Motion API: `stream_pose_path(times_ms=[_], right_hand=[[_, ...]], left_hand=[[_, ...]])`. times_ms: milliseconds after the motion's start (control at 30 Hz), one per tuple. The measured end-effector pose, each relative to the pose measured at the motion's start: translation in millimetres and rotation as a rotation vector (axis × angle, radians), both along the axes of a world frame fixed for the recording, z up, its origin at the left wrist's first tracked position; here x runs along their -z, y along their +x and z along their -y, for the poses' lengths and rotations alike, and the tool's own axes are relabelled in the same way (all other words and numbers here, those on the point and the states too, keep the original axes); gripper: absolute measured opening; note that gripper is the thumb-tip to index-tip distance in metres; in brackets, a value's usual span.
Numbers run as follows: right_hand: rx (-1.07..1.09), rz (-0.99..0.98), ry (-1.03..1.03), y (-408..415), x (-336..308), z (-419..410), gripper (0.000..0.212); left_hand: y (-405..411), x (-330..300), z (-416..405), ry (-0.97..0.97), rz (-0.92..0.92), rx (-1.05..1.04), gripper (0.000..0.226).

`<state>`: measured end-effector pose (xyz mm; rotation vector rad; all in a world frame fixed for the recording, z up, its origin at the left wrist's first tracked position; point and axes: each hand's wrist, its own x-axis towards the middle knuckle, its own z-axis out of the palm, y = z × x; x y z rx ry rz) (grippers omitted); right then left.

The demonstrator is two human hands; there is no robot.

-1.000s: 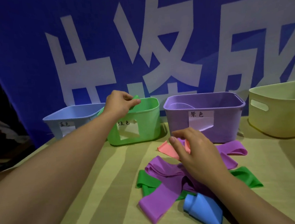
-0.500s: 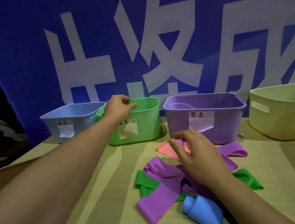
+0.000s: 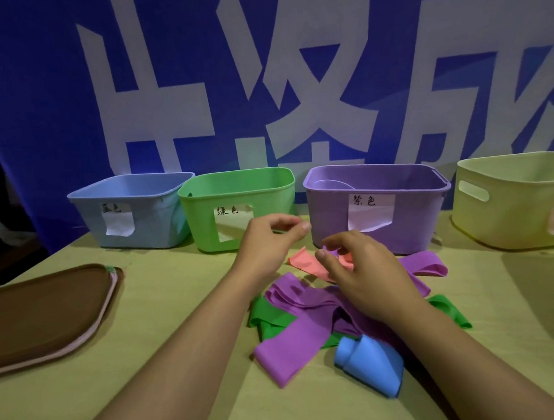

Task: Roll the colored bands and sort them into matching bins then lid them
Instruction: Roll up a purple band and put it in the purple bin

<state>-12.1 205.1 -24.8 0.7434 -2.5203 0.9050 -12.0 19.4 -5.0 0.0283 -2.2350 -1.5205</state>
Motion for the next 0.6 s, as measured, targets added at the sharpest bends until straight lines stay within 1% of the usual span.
stream_pose_path(times_ms=[100,167,200,233,300,367,467,567,600], right_hand=[[-0.016,0.077,0.101,-1,-3,-6,0.036],[-0.045,0.138,0.157,0,-7,-12,0.039],[-0.059,0.164,0.173,1,-7,-14,0.04],[-0.07,0.18,0.185,1,-7,-15,0.04],[-0.076,0.186,0.201,3,-6,-16,0.041],[-0.073,0.175,0.19,4,-6,-15,0.04],[-0.086,0.169,0.176,8,-8,-13,0.037],[-0.099,0.176,0.191,12,-9,-12,0.034],[-0.104,0.181,0.192,13,-10,-11,0.034]], left_hand=[[3,20,2,-0.043,0.04,0.143,0.015],[4,30,9,-0.176,0.124,0.255,0.017],[4,33,15,-0.245,0.153,0.262,0.018],[5,35,20,-0.287,0.17,0.246,0.017],[8,33,29,-0.29,0.198,0.174,0.013],[11,29,36,-0.329,0.241,0.087,0.016],[14,28,37,-0.415,0.318,0.075,0.016],[15,24,35,-0.427,0.282,0.039,0.006],[16,21,35,-0.413,0.26,0.022,0.006]])
